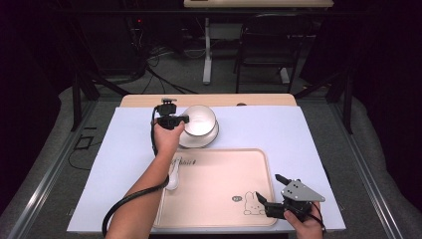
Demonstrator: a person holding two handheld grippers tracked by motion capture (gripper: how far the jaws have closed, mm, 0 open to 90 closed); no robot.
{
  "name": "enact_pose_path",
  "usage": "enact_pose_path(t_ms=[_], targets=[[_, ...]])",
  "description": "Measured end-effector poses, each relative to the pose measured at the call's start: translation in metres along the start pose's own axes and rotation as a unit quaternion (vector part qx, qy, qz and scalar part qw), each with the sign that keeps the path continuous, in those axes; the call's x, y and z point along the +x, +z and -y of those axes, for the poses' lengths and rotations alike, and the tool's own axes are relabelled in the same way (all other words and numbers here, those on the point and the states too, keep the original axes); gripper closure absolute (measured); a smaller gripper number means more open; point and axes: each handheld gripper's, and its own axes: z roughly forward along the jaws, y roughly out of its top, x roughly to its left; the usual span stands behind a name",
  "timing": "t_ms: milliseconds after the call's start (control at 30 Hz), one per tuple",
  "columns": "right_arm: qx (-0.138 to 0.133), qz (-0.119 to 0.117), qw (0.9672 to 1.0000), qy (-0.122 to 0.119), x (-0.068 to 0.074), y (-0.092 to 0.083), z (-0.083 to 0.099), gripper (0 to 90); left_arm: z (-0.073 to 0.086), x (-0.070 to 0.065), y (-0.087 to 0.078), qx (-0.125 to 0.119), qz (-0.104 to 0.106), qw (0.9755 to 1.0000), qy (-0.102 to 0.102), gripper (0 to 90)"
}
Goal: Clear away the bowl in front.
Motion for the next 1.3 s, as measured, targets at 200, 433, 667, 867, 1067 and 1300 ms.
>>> enact_pose_path(t_ms=[200,433,667,867,1067,1300], targets=[[0.001,0.000,1.0000,-0.002,0.000,0.000,0.000,14.6,0.002,-0.006,-0.006,-0.004,0.013,0.9998,0.011,81.0],[0.002,-0.001,1.0000,-0.002,0.000,0.000,0.000,14.6,0.010,-0.014,-0.011,0.000,0.031,0.9991,0.028,81.0],[0.002,-0.001,1.0000,-0.001,0.001,0.000,0.000,14.6,0.022,-0.020,-0.010,0.009,0.043,0.9983,0.038,80.9],[0.001,-0.001,1.0000,-0.004,0.001,0.000,0.000,14.6,0.033,-0.027,-0.007,0.017,0.054,0.9974,0.045,80.8],[0.001,-0.001,1.0000,-0.002,0.001,0.000,0.000,14.6,0.044,-0.035,-0.004,0.024,0.064,0.9961,0.056,80.8],[0.001,-0.001,1.0000,-0.002,0.001,0.000,0.000,14.6,0.050,-0.045,-0.004,0.030,0.076,0.9944,0.068,80.8]])
